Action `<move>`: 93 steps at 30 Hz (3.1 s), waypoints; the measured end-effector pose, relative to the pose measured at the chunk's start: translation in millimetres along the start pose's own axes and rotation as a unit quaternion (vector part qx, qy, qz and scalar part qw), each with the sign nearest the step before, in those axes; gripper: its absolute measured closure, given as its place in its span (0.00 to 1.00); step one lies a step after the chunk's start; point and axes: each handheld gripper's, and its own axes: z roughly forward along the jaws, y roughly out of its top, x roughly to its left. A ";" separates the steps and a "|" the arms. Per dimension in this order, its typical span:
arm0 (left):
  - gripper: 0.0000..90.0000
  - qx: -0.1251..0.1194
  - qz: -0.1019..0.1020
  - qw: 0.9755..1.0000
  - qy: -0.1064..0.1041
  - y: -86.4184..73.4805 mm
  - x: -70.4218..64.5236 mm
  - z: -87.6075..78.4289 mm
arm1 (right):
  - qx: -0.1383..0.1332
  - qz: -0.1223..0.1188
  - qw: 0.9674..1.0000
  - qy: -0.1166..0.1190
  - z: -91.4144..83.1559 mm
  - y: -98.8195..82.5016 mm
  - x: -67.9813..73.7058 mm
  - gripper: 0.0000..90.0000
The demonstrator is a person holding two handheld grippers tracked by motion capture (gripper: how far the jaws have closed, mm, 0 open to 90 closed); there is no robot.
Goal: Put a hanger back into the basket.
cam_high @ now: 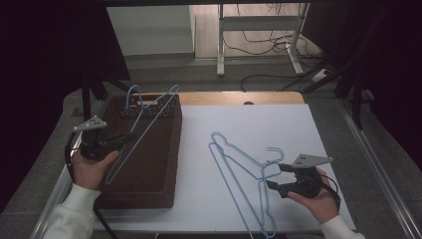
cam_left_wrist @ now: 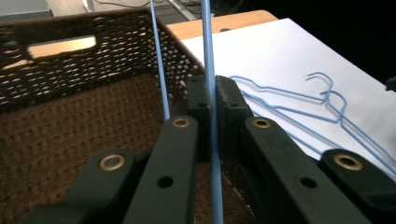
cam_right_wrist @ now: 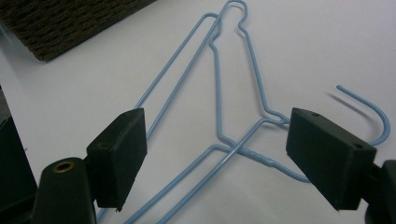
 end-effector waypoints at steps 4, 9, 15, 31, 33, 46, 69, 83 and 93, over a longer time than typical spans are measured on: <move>0.96 0.008 0.000 1.000 0.002 -7.0 6.8 -4.2 | 0.001 0.002 1.000 0.000 0.1 -0.4 -0.5 0.22; 0.96 0.015 0.004 1.000 -0.004 -13.5 14.8 -6.6 | 0.003 0.003 1.000 -0.001 0.7 -0.7 -1.5 0.22; 0.96 0.033 0.015 0.999 -0.006 -18.7 20.6 -1.8 | 0.005 0.001 1.000 -0.001 2.1 -0.7 -1.4 0.22; 0.96 0.088 -0.017 0.996 0.013 -40.8 52.7 9.7 | 0.010 -0.001 1.000 0.000 4.4 -1.5 -1.1 0.22; 0.96 0.090 -0.024 0.996 0.009 -44.2 55.8 11.6 | 0.010 -0.001 1.000 0.000 4.4 -1.5 -1.2 0.22; 0.64 0.114 -0.056 0.983 0.132 -47.6 64.3 20.0 | 0.011 -0.001 1.000 0.001 4.1 -1.8 -0.6 0.22; 0.21 0.053 0.032 0.998 -0.020 -30.9 -32.4 18.0 | 0.014 -0.006 1.000 0.013 13.0 3.7 2.1 0.21; 0.17 0.065 0.076 0.994 -0.052 -35.0 -80.3 44.0 | 0.011 0.001 1.000 0.001 11.3 4.0 3.0 0.19; 0.18 0.069 0.071 0.994 -0.050 -38.4 -80.7 42.1 | 0.011 0.013 1.000 -0.006 9.3 3.8 1.4 0.20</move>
